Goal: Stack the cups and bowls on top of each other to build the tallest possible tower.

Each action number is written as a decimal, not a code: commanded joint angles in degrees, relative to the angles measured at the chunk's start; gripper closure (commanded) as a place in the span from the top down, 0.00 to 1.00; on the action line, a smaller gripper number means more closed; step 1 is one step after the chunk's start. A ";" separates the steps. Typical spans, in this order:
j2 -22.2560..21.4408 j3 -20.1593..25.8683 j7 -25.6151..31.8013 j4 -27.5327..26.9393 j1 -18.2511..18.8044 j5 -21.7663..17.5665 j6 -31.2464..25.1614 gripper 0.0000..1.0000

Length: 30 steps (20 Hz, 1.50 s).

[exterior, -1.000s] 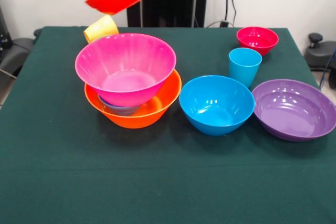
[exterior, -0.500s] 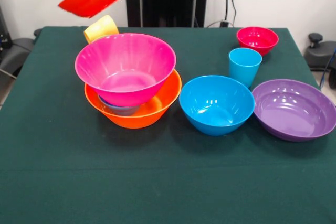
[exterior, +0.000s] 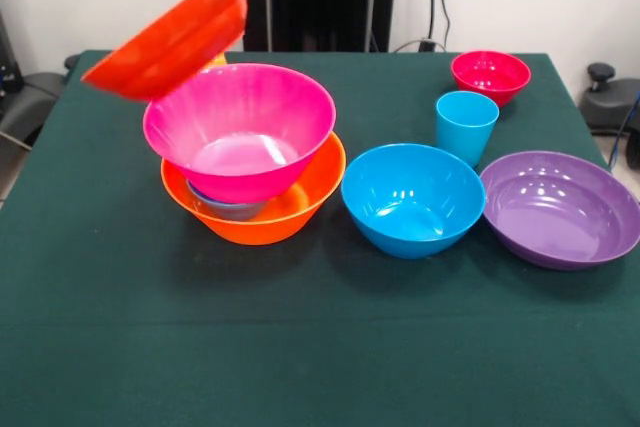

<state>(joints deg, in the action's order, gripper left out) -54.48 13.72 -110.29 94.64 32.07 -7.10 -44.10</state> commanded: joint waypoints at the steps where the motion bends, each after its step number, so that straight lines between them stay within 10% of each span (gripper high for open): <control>1: 8.76 6.42 12.63 -13.45 -1.43 -6.45 -11.26 0.00; 3: 9.19 6.37 11.67 -14.02 -1.74 -6.93 -11.33 0.00; 4: 9.24 6.56 11.35 -14.13 -1.72 -7.31 -11.64 1.00; 30: 7.56 6.13 8.63 -7.09 -1.44 -8.22 -2.85 1.00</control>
<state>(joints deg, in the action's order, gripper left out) -47.52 15.76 -110.29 84.76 31.45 -10.52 -49.66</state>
